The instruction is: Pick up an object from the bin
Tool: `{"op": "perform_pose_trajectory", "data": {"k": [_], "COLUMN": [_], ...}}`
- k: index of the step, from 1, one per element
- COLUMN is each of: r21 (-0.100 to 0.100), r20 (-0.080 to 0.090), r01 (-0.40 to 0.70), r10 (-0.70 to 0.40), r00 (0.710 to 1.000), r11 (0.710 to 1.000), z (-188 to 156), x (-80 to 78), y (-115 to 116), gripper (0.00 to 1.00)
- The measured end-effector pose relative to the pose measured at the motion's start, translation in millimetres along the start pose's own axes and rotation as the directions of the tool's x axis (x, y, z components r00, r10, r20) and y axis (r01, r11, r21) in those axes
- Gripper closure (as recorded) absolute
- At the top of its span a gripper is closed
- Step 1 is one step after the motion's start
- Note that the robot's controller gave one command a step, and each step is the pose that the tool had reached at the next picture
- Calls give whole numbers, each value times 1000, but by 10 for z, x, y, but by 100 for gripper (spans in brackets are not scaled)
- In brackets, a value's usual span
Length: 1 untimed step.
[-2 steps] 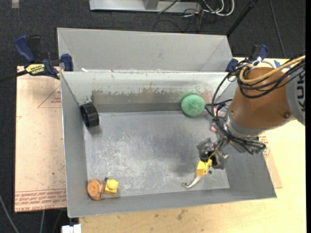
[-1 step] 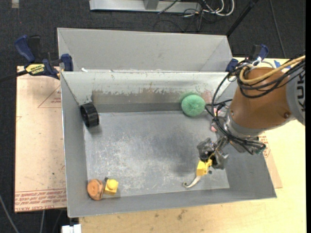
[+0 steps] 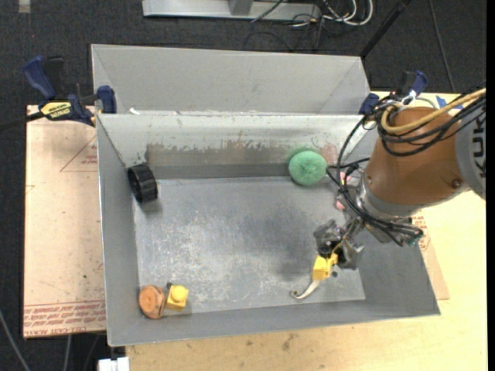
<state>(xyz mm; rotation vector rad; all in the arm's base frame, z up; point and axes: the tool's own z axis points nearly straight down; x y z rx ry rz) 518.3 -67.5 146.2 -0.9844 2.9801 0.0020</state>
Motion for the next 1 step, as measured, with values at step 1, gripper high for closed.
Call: {"op": "perform_pose_trajectory", "data": {"k": [1], "r21": [0], "r20": [0], "r01": [0], "r10": [0], "r00": [1000], "r11": [1000], "z": [0], "x": [0], "y": [0], "gripper": [100]}}
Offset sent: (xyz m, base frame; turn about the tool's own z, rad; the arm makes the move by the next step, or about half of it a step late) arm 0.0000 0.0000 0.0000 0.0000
